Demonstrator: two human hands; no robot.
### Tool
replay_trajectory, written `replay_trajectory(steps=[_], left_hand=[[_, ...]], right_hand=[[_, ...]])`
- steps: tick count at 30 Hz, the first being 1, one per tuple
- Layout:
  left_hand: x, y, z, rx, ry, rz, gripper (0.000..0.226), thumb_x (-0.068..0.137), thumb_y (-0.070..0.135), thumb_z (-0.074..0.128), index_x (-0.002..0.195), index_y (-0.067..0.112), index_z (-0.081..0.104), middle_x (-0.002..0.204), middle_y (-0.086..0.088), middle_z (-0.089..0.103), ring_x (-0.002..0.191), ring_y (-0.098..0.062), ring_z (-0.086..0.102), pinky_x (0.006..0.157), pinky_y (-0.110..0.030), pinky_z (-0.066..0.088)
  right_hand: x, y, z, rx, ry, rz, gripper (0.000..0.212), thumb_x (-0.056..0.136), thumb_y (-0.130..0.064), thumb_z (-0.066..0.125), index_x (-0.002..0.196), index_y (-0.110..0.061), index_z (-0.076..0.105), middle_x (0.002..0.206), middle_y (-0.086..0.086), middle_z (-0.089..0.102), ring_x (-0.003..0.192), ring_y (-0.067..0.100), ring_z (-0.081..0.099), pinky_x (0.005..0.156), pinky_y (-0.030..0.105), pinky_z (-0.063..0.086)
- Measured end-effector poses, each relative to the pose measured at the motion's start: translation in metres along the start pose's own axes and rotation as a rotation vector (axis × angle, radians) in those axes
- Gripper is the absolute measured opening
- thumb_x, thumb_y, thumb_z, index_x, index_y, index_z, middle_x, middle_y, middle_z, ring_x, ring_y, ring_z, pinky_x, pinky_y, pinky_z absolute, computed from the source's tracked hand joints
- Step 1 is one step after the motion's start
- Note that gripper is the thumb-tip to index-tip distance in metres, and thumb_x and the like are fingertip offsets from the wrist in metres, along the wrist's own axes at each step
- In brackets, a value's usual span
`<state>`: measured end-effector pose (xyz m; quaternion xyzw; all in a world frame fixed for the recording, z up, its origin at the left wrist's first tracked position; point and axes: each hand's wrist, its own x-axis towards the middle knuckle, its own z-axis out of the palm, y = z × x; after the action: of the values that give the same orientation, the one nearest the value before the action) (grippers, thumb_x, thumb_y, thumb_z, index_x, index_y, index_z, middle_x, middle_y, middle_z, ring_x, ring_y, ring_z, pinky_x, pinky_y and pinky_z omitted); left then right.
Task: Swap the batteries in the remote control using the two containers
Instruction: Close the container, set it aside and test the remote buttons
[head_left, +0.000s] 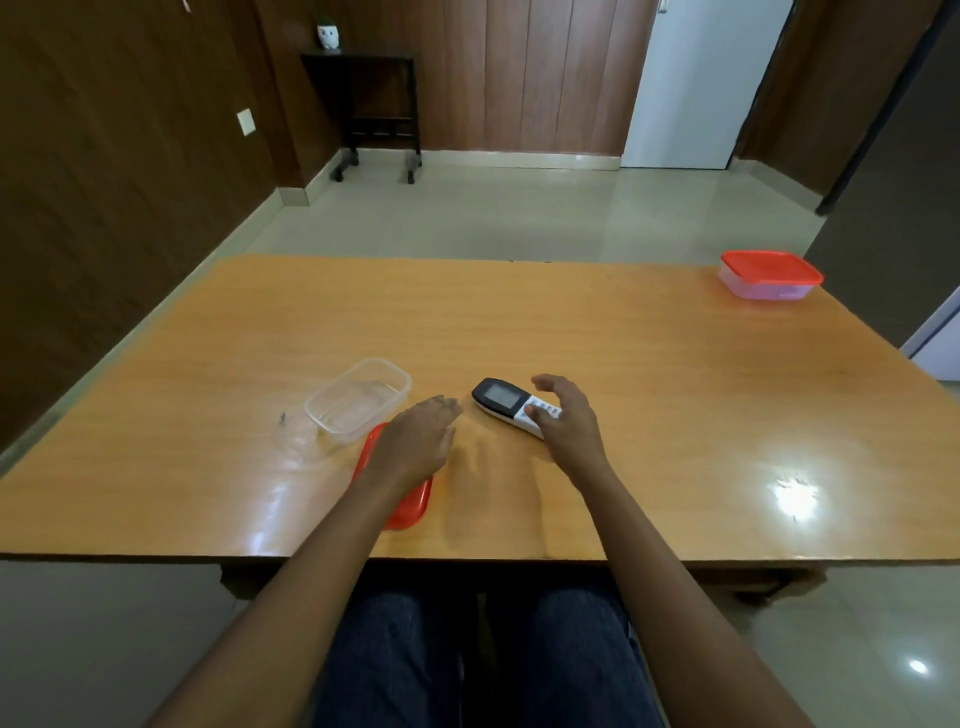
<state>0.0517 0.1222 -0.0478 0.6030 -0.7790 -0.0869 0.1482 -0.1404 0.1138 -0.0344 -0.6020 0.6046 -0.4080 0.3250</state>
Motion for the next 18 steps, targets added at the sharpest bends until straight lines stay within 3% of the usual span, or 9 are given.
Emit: replay_trajectory(steps=[5,8,11,14,16,18], left_hand=[[-0.056,-0.032,0.006,-0.035,0.134,-0.089,0.045,0.091,0.025,0.036,0.128,0.010,0.057,0.140,-0.007,0.052,0.137,-0.019,0.041,0.110,-0.032,0.034],[-0.075,-0.046,0.009,-0.106,0.036,-0.199,0.042,0.096,0.022,0.041,0.137,0.014,0.046,0.152,-0.001,0.036,0.144,-0.014,0.025,0.114,-0.032,0.028],[-0.079,-0.047,0.011,-0.170,-0.051,-0.219,0.046,0.099,0.025,0.037,0.145,0.022,0.032,0.158,0.006,0.020,0.147,-0.009,0.010,0.116,-0.029,0.024],[-0.079,-0.046,0.007,-0.179,-0.088,-0.200,0.048,0.100,0.022,0.033,0.147,0.026,0.025,0.158,0.007,0.015,0.146,-0.010,0.014,0.115,-0.031,0.028],[-0.079,-0.044,0.003,-0.268,-0.072,-0.176,0.048,0.098,0.024,0.036,0.146,0.023,0.028,0.157,0.003,0.020,0.144,-0.015,0.023,0.114,-0.036,0.031],[-0.079,-0.044,-0.004,-0.380,0.093,-0.155,0.047,0.094,0.029,0.043,0.140,0.017,0.042,0.151,-0.003,0.036,0.140,-0.019,0.034,0.113,-0.037,0.034]], right_hand=[[0.002,-0.033,0.055,-0.127,-0.306,0.017,0.028,0.090,-0.005,0.052,0.117,-0.004,0.059,0.123,0.013,0.061,0.113,0.025,0.055,0.090,0.029,0.043],[0.004,-0.047,0.087,-0.334,-0.452,-0.009,0.037,0.089,-0.008,0.051,0.126,-0.007,0.053,0.127,0.016,0.058,0.117,0.029,0.053,0.094,0.036,0.043],[0.008,-0.053,0.105,-0.514,-0.462,-0.005,0.036,0.087,-0.008,0.051,0.123,-0.004,0.051,0.122,0.016,0.058,0.111,0.031,0.053,0.086,0.036,0.042],[0.012,-0.062,0.110,-0.448,-0.428,0.121,0.028,0.083,-0.004,0.055,0.111,0.000,0.052,0.104,0.015,0.055,0.089,0.026,0.052,0.073,0.037,0.045],[0.018,-0.071,0.106,-0.447,-0.415,0.115,0.022,0.083,0.000,0.053,0.105,0.003,0.054,0.098,0.016,0.055,0.088,0.027,0.052,0.072,0.037,0.046],[0.028,-0.084,0.096,-0.458,-0.334,0.069,0.027,0.081,0.004,0.054,0.107,0.010,0.060,0.104,0.022,0.063,0.096,0.032,0.060,0.078,0.039,0.051]])
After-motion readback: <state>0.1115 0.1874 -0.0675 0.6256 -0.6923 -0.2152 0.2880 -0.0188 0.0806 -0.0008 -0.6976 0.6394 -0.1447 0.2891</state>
